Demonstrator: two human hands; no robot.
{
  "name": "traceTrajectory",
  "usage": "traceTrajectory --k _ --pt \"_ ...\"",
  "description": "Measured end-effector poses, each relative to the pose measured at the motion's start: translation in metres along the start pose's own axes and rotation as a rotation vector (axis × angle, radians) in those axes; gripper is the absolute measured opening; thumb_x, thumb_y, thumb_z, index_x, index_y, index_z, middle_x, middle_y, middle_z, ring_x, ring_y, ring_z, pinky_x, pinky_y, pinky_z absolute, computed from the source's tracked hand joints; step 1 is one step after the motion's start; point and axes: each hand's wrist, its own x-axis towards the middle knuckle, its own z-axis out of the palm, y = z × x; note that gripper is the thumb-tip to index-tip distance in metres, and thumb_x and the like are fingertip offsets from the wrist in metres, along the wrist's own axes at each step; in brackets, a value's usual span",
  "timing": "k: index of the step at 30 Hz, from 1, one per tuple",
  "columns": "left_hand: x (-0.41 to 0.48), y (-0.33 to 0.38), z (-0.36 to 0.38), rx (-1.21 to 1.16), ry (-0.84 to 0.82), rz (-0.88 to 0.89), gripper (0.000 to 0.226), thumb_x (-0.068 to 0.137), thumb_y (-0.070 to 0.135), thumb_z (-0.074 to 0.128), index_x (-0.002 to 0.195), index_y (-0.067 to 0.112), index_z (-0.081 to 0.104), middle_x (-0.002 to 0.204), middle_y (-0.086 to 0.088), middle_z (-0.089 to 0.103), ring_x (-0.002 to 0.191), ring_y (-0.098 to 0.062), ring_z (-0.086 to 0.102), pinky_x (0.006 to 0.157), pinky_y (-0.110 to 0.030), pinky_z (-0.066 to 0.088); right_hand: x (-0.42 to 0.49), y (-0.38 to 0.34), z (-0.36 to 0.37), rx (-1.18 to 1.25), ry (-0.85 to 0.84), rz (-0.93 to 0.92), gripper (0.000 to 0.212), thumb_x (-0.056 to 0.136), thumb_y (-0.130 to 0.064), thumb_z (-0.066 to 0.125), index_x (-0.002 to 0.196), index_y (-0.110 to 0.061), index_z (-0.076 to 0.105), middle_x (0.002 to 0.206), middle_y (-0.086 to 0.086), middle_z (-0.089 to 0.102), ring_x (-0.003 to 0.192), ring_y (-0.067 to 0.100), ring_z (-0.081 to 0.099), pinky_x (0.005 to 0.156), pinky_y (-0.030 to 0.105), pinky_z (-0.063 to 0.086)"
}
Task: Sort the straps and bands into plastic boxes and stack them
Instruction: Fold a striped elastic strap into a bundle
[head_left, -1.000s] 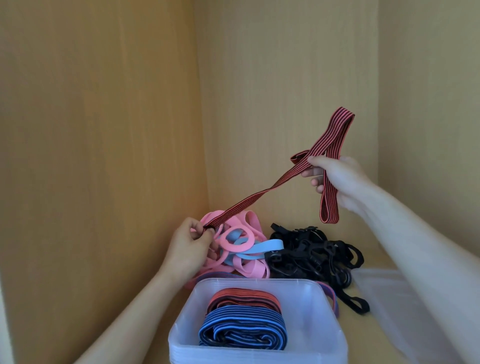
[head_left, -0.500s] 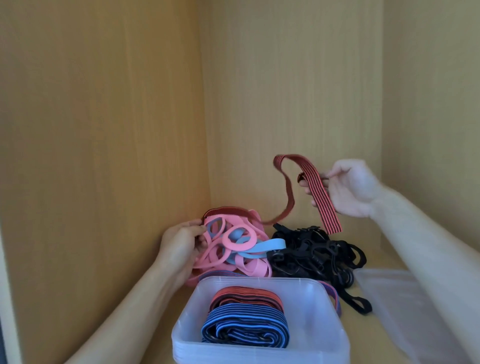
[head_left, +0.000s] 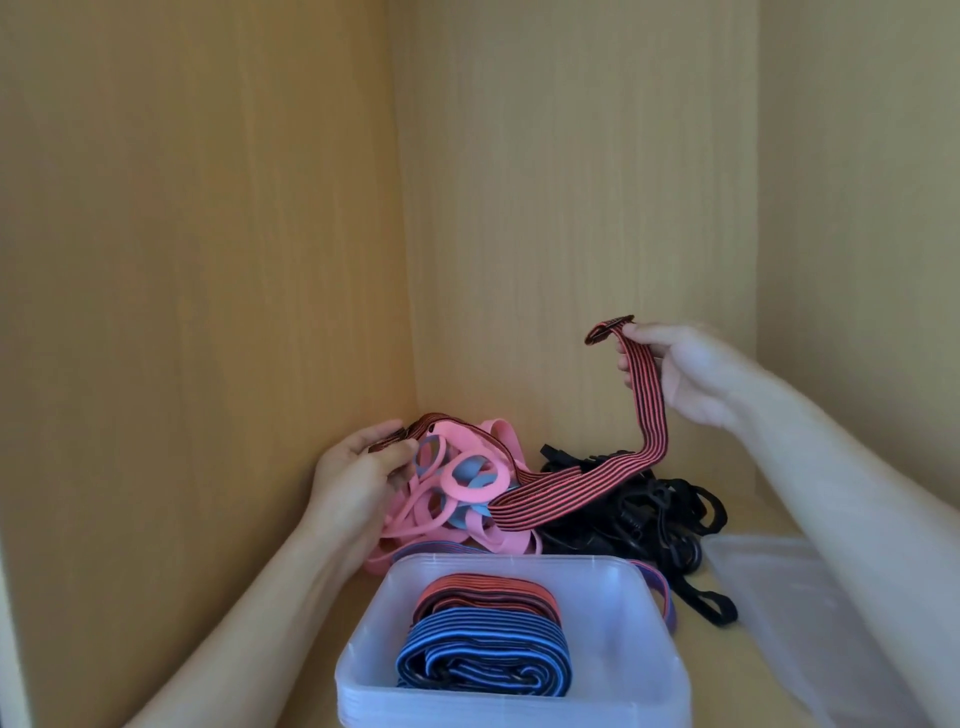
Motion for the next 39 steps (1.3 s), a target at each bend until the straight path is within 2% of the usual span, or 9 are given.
traceTrajectory --k 5,9,16,20,22,26,31,36,39 --pt "0.009 0.017 0.014 -0.14 -0.124 0.025 0.029 0.092 -0.012 0.056 0.116 0.002 0.065 0.067 -0.002 0.069 0.056 -0.008 0.063 0.061 -0.016 0.056 -0.005 -0.008 0.012 0.051 -0.035 -0.051 0.009 0.098 0.0 0.054 0.098 -0.003 0.063 0.081 0.006 0.066 0.066 0.014 0.063 0.067 0.03 0.05" --pt "0.023 0.038 0.044 -0.15 -0.216 0.058 0.026 0.092 -0.011 0.056 0.112 0.002 0.067 0.08 -0.004 0.066 0.059 -0.007 0.057 0.059 -0.014 0.052 -0.009 -0.02 0.022 0.063 -0.067 -0.117 0.017 0.097 0.005 0.049 0.092 -0.004 0.061 0.081 0.011 0.07 0.066 0.017 0.065 0.065 0.03 0.05" --pt "0.048 0.064 0.101 -0.2 -0.399 0.08 0.02 0.092 -0.004 0.06 0.111 -0.003 0.066 0.075 -0.001 0.065 0.064 -0.009 0.055 0.063 -0.016 0.051 -0.014 -0.036 0.026 0.042 -0.036 -0.176 0.019 0.097 0.005 0.046 0.092 -0.006 0.06 0.076 0.01 0.064 0.062 0.016 0.056 0.061 0.029 0.043" --pt "0.058 0.074 0.11 -0.314 -0.474 0.091 0.034 0.079 0.007 0.069 0.112 -0.003 0.064 0.086 -0.004 0.061 0.063 -0.008 0.057 0.063 -0.016 0.053 -0.011 -0.041 0.02 0.029 0.033 -0.198 0.012 0.098 0.0 0.051 0.092 -0.007 0.058 0.075 0.009 0.061 0.061 0.017 0.054 0.059 0.028 0.042" --pt "0.061 0.078 0.109 -0.326 -0.497 0.089 0.027 0.077 0.009 0.07 0.101 0.001 0.063 0.093 -0.007 0.057 0.063 -0.007 0.056 0.062 -0.016 0.052 -0.009 -0.041 0.016 0.015 0.051 -0.217 0.011 0.098 0.0 0.053 0.091 -0.007 0.059 0.075 0.008 0.063 0.062 0.018 0.057 0.059 0.028 0.045" --pt "0.059 0.091 0.103 -0.245 -0.537 0.153 0.012 0.094 0.012 0.061 0.102 0.004 0.063 0.111 -0.01 0.064 0.067 -0.005 0.052 0.06 -0.014 0.048 -0.008 -0.04 0.013 -0.017 0.105 -0.256 0.012 0.098 0.0 0.055 0.092 -0.009 0.061 0.078 0.007 0.068 0.062 0.018 0.064 0.059 0.028 0.051" --pt "0.054 0.106 0.098 -0.197 -0.597 0.259 0.016 0.101 0.02 0.052 0.092 0.017 0.066 0.09 0.004 0.075 0.083 -0.011 0.07 0.07 -0.021 0.054 -0.01 -0.046 0.016 -0.044 0.225 -0.343 0.009 0.097 0.002 0.057 0.097 -0.006 0.059 0.08 0.01 0.068 0.055 0.019 0.064 0.052 0.027 0.053" --pt "0.046 0.102 0.104 -0.223 -0.648 0.149 0.023 0.106 0.013 0.042 0.119 0.006 0.06 0.074 0.002 0.061 0.058 -0.011 0.057 0.06 -0.025 0.055 -0.016 -0.048 0.034 -0.308 0.337 -0.53 0.007 0.096 0.0 0.06 0.094 -0.006 0.06 0.084 0.008 0.068 0.044 0.02 0.062 0.043 0.033 0.054" --pt "0.048 0.095 0.105 -0.209 -0.559 0.037 0.036 0.107 0.01 0.034 0.134 -0.003 0.054 0.069 0.002 0.049 0.05 -0.009 0.038 0.047 -0.021 0.04 -0.02 -0.044 0.052 -0.461 0.336 -0.635 0.013 0.094 -0.005 0.063 0.087 -0.015 0.059 0.088 0.006 0.066 0.043 0.023 0.062 0.042 0.049 0.055"
